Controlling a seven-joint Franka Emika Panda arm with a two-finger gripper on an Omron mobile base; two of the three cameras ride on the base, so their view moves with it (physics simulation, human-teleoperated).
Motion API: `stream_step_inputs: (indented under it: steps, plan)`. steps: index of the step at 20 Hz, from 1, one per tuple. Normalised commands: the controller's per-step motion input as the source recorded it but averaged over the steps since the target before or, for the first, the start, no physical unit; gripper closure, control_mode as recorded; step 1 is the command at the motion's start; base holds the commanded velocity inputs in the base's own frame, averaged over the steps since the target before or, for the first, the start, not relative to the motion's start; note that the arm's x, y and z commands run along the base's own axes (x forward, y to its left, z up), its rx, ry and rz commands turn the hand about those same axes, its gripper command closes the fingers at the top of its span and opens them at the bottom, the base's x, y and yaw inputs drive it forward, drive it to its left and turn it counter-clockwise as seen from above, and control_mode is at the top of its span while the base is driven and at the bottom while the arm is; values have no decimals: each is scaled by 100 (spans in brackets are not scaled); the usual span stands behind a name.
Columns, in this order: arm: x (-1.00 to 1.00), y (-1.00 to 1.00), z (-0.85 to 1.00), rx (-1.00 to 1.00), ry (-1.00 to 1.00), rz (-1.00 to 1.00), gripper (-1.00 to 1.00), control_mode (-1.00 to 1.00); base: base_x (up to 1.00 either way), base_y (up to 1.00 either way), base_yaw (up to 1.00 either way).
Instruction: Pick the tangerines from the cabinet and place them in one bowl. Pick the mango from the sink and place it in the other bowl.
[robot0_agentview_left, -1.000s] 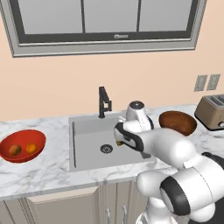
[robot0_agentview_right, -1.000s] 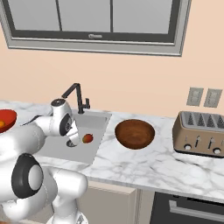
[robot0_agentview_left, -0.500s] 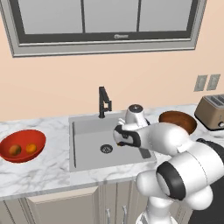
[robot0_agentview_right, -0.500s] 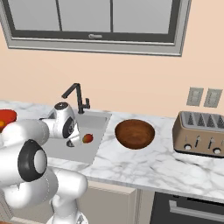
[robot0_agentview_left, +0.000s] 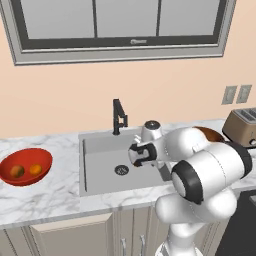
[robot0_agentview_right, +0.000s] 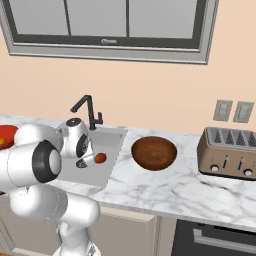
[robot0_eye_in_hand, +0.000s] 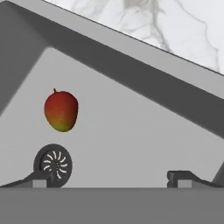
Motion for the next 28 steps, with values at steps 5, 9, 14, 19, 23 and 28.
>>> stream_step_inputs:
  steps: [5,9,14,19,23,28]
  plan:
    - [26,0,-15,0,0,-4,-100,-100,0,0,0]
    - [30,0,-21,0,0,-4,-100,-100,0,0,0]
    - [33,0,-23,0,0,-4,-100,-100,0,0,0]
    - [34,3,-25,0,0,-3,-100,-100,0,0,0]
    - [30,7,-26,0,0,-3,-100,-100,0,0,0]
    - [29,4,-24,0,0,-3,-100,-100,0,0,0]
